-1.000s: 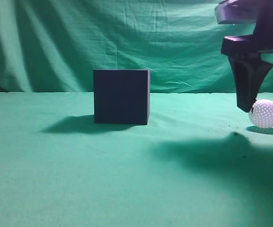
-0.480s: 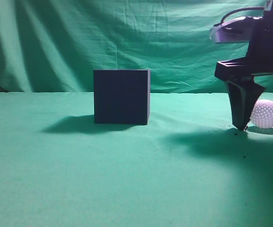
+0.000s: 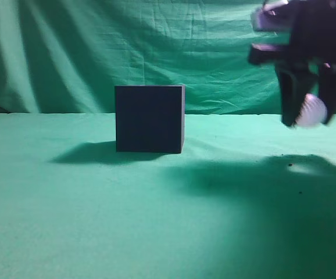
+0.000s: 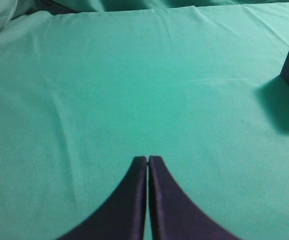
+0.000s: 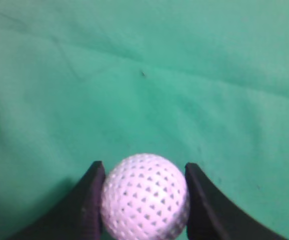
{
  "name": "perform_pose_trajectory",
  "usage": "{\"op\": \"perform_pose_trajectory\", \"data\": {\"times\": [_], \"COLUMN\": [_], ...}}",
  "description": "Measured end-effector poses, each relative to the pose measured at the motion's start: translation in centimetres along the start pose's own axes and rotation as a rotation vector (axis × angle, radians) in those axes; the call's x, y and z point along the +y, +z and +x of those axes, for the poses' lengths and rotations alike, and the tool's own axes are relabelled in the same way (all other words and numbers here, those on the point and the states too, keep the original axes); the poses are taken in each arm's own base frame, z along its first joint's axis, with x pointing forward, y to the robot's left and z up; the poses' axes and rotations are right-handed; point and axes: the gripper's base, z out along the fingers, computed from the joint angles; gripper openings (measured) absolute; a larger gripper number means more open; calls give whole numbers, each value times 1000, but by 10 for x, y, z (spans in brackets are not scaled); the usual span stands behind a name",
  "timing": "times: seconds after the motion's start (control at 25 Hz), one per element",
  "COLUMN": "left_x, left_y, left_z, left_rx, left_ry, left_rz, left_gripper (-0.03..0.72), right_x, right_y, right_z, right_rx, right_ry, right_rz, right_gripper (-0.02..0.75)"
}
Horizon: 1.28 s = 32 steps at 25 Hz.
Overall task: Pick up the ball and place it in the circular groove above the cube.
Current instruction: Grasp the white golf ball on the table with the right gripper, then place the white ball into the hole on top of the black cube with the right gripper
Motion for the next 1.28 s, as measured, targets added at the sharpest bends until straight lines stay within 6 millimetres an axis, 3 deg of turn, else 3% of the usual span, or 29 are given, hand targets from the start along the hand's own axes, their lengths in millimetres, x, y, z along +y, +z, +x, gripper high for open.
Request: {"op": "perform_pose_trajectory", "data": {"times": [0.12,0.28,0.44,0.64,0.8,1.2,1.28], "left_x": [0,0,0,0,0,0,0], "left_y": [0,0,0,0,0,0,0], "left_z": [0,0,0,0,0,0,0], "left_rx": [0,0,0,0,0,0,0], "left_ry": [0,0,0,0,0,0,0], "left_rz": [0,0,0,0,0,0,0], "left_gripper": [0,0,0,0,0,0,0], "right_x": [20,66,110,131,136,138,139], "right_y": [-30,-71,-90,-69,-49,-29,-28], "right_z": [-19,-37,-41,-57,-64,-67,-68], "right_rx": [-82,-192,-247,-233,-206,-191,-203], "right_ry": [-39,-135,-258,-294,-318,-347,-346], "right_rz": [-58,-156,-219,-222,-197,-169,-171], "right_gripper": [311,311,311,311,311,311,428]}}
